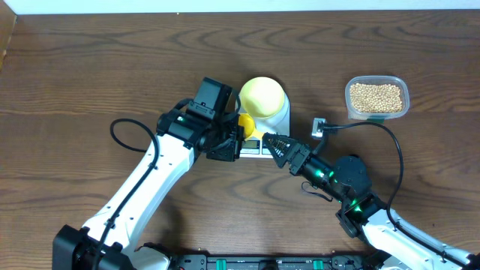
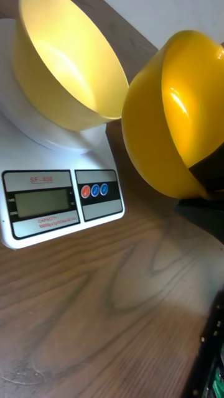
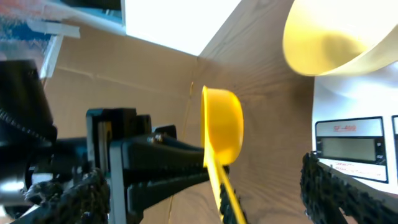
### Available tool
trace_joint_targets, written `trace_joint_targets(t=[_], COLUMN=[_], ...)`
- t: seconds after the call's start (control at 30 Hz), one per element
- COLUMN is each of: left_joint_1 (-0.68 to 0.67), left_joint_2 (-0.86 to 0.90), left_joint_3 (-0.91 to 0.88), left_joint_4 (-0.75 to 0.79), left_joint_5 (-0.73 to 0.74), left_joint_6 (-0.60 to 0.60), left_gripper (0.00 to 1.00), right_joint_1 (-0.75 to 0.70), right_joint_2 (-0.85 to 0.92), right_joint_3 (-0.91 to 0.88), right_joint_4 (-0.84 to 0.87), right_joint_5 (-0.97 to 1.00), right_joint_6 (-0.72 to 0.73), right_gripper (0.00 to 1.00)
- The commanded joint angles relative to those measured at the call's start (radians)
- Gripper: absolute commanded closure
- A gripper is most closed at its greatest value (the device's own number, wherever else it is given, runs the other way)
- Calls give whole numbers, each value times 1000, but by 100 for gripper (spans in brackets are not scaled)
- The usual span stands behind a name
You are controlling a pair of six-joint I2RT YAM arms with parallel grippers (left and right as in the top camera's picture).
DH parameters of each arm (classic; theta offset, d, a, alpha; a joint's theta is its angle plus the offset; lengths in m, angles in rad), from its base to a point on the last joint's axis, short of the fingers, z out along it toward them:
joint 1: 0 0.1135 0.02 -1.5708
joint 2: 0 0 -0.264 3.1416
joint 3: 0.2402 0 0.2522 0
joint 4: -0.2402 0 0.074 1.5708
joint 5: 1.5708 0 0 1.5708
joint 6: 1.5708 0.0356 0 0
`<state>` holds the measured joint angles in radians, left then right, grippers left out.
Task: Scoop item into bowl and weigh 50g on scale
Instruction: 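Close the right gripper on the scoop handle while the left holds it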
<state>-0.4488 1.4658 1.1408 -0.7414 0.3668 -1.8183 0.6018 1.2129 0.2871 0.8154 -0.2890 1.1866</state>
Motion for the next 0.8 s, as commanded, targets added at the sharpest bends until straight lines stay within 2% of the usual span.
trace_joint_targets(t=[0.0, 0.37, 0.53, 0.77], left_joint_1=[-13, -14, -14, -48], left_joint_2=[-13, -13, -13, -13], left_joint_3=[2, 2, 2, 2], left_joint_4=[-1, -1, -1, 0], left_joint_5=[-13, -13, -12, -14], left_joint_6=[-25, -65, -65, -107], left_gripper=[92, 92, 92, 92], right_joint_1=[9, 9, 9, 9], right_joint_2=[5, 5, 5, 5], right_joint_3=[25, 25, 25, 25], right_joint_4=[-18, -50, -49, -50], right_joint_5=[52, 94, 103, 107], right_joint_6=[-17, -16, -17, -17], right_gripper=[7, 10, 18, 20])
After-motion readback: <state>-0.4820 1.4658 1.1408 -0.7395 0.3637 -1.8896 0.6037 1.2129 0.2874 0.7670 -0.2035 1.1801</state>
